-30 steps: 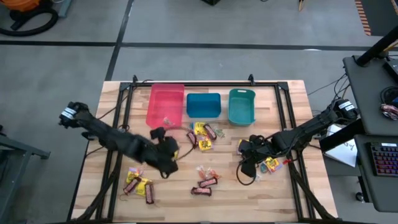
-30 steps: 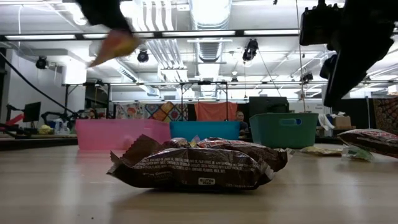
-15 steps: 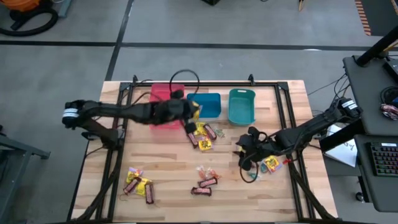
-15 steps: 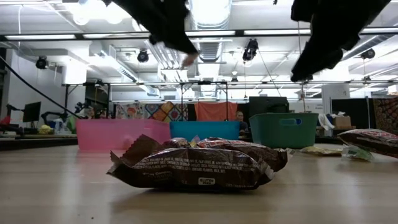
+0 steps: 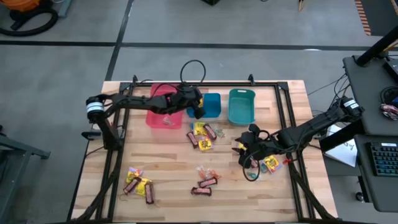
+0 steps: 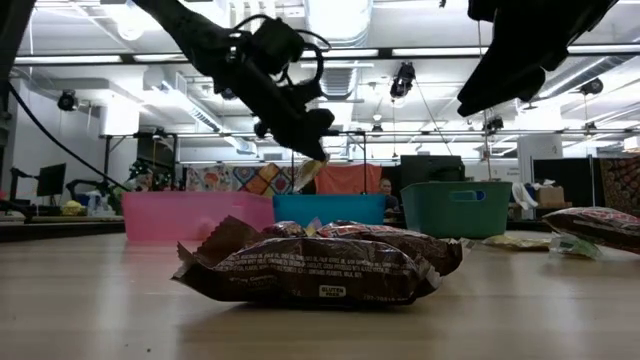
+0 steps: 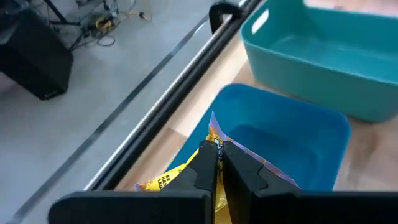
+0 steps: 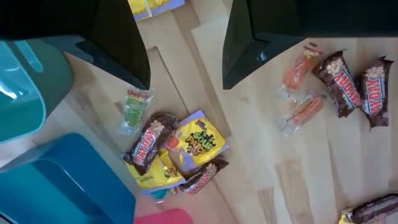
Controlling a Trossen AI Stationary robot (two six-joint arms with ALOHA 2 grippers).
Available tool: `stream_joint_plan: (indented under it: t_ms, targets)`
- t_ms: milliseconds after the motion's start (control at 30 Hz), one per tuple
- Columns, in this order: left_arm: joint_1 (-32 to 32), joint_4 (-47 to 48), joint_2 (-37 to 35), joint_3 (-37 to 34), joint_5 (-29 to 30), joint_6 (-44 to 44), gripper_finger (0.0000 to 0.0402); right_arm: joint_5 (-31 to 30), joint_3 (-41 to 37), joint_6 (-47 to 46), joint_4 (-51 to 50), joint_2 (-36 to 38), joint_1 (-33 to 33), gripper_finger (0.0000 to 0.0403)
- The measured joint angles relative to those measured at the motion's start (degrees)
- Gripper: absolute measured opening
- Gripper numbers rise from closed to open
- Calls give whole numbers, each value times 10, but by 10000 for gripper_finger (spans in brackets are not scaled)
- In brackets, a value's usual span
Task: Sort candy
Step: Put the yellow candy into the blue bin, then put the brown candy into the green bin
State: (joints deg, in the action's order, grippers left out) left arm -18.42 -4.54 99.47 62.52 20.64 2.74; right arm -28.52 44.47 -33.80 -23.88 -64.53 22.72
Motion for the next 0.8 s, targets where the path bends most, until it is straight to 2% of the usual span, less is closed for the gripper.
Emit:
stream_joint_plan:
  t_ms: [200,600,800]
  targets:
    - [-12,4,18,0,0,-46,7,-1,0,-8,5,4,-4,192]
    - [-12,14,20,0,-8,-50,99,3,0,-66,1,17,-7,192]
    - [-3,22,5,0,-9,-52,120,26,0,-82,-1,38,-7,192]
